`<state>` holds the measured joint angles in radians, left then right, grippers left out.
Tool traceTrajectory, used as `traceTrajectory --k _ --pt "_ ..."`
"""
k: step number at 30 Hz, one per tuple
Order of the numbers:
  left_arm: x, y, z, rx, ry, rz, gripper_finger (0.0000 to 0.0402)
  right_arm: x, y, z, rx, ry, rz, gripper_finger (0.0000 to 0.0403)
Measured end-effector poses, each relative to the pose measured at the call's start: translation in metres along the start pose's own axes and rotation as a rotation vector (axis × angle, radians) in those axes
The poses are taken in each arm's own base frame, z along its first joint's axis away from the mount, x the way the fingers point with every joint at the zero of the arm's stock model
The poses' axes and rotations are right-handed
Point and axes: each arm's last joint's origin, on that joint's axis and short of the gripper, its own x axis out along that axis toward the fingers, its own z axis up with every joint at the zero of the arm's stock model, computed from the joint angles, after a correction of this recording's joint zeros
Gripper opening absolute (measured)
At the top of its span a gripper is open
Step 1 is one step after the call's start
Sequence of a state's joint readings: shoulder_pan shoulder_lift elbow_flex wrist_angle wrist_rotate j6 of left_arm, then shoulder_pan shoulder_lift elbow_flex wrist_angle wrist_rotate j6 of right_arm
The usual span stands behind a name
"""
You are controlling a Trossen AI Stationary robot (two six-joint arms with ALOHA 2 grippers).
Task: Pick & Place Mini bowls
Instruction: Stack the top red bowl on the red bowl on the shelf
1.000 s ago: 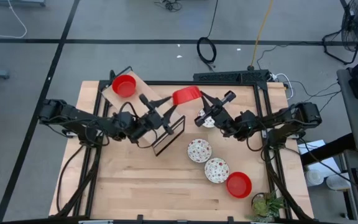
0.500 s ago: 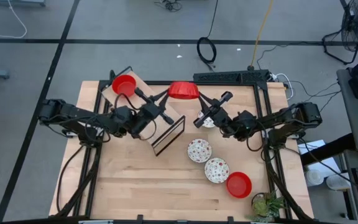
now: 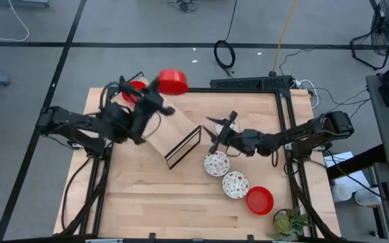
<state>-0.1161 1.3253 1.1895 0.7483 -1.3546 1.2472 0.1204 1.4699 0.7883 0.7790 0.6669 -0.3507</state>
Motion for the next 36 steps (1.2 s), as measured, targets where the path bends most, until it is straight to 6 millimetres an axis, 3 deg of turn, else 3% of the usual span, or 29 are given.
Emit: traceTrajectory --k 6,13,18,24,30,33,36 --pt "0.029 0.058 -0.003 -0.015 0.19 0.136 0.0003 -0.013 0.001 -0.003 0.035 0.125 0.056 0.0209" --pt "0.066 0.093 -0.039 0.027 0.36 0.324 0.0005 -0.023 -0.002 0.007 0.045 0.103 0.074 0.0206" --pt "0.087 0.1 -0.068 0.048 0.425 0.366 0.0005 -0.028 -0.005 0.005 0.044 0.16 0.087 0.0201" --pt "0.113 0.104 -0.112 -0.052 0.492 0.219 0.0003 -0.029 -0.007 0.004 0.053 0.179 0.089 0.02" --pt "0.14 0.119 -0.166 -0.265 0.778 -0.027 0.0003 -0.03 -0.007 0.004 0.062 0.189 0.09 0.02" --pt "0.147 0.124 -0.17 -0.271 0.881 -0.117 0.0003 -0.03 -0.008 0.005 0.07 0.182 0.087 0.0199" --pt "0.151 0.129 -0.154 -0.374 0.872 -0.204 0.0003 -0.03 -0.008 0.005 0.068 0.183 0.087 0.02"
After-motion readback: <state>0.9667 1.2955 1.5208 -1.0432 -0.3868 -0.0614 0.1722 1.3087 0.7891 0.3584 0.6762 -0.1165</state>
